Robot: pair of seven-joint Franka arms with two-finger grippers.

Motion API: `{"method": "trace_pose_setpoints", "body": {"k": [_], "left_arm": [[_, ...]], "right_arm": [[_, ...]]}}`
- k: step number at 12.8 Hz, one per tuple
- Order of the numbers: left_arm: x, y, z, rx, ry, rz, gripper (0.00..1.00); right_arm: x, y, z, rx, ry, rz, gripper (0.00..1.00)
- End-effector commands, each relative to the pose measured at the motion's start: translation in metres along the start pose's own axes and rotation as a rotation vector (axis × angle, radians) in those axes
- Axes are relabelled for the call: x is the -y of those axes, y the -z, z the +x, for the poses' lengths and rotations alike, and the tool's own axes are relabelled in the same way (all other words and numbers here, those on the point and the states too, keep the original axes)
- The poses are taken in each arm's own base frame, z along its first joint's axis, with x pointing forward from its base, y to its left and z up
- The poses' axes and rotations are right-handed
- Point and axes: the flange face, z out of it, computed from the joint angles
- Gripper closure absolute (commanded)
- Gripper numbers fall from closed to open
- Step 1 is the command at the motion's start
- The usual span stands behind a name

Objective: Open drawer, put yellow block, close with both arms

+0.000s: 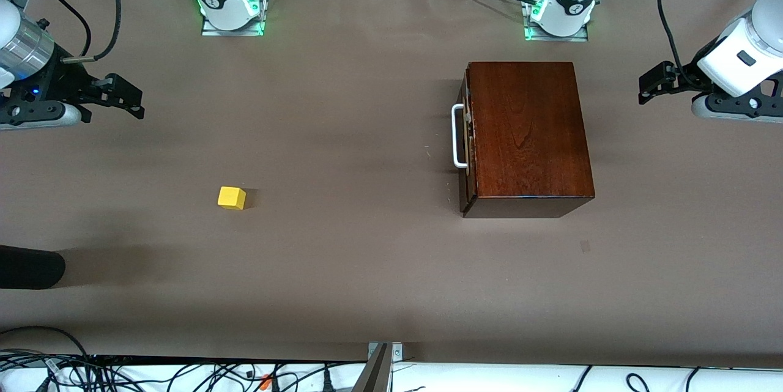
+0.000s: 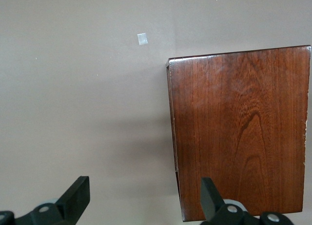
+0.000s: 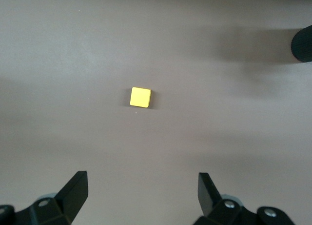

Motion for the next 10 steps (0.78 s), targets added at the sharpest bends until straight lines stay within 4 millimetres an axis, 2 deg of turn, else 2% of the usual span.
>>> {"method": "trace_pose_setpoints", "body": {"k": [1, 10], "left_arm": [[0.0012, 0.0057, 0.0024, 0.006, -0.001, 0.003, 0.00], [0.0021, 0.0012, -0.0018, 0.050, 0.004, -0.012, 0.00]], "right_arm": [[-0.0023, 0.0049, 0.0036, -0.008, 0.007, -0.009, 0.00], [-0.0032, 0.0042, 0.0035, -0.006, 0.005, -0.009, 0.00]]}}
